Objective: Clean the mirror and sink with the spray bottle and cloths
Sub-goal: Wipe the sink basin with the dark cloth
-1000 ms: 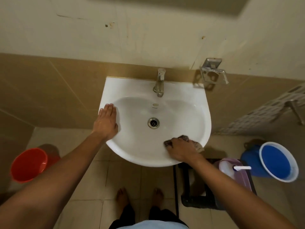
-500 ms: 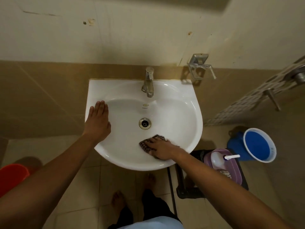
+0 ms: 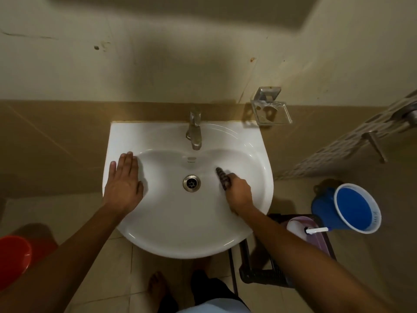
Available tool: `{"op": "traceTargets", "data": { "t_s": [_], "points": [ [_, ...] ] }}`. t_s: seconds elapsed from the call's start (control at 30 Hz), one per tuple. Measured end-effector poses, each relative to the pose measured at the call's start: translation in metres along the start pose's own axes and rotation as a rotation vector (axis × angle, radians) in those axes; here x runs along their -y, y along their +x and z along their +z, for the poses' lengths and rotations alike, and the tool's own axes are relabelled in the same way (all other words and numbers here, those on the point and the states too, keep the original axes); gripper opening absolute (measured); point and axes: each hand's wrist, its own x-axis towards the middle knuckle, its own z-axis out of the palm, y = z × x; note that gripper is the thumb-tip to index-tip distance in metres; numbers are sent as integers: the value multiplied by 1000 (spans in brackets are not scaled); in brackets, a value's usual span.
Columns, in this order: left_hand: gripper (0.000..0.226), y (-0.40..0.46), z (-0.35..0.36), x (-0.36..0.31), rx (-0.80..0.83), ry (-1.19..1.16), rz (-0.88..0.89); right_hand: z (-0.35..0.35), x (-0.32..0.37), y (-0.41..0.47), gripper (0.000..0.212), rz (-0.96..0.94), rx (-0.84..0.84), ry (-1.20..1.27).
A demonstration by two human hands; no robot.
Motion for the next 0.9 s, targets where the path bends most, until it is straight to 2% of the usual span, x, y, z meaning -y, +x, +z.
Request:
{"op": "traceTargets", "data": {
  "t_s": [0.07,0.13,0.2,0.27,0.3,0.37,0.4,0.43,0.47,0.53,0.57,0.6,0.67,0.7,0.77,0.8,0.83,0.9],
  "points": [
    [74,0,-1,0,-7,0,1,6,7,-2,28,443,-216,540],
    [74,-1,-1,0,-17,-5,1,5,17,6,30,748,-364,1003],
    [73,-1,-1,0,-30,-1,1,-2,27,15,34,850,-457,1286],
    [73,-1,-1,0,-35,3,5,-6,37,29,36,780,-429,1438],
    [72,-1,-1,1,-42,-1,9,-6,46,37,38,741,-365,1363],
    [70,-2,0,2,-52,-27,13,-1,72,52,44,730,-199,1060],
    [69,-2,-1,3,-53,-45,12,2,89,55,51,732,-120,862],
    [68,-2,-2,3,-53,-67,13,9,103,58,60,684,-64,562],
    [67,-2,-3,5,-52,-92,14,15,118,64,64,673,10,482],
    [66,-3,-2,10,-58,-135,21,30,141,56,51,839,4,864],
    [66,-4,-2,14,-62,-157,28,45,148,47,44,861,14,927],
    [66,-5,-1,17,-64,-181,39,62,153,49,41,760,30,796],
    [67,-7,2,24,-75,-240,75,84,171,37,47,618,197,513],
    [67,-8,2,27,-91,-278,91,99,178,40,50,531,186,456],
    [67,-6,0,28,-128,-393,86,116,204,30,49,575,219,835],
    [66,-5,-4,27,-143,-464,59,125,214,19,50,538,225,835],
    [63,-5,-6,26,-153,-528,30,134,222,12,52,486,226,739],
    [56,-5,-9,26,-164,-573,19,151,216,-6,55,177,184,414]
  ]
}}
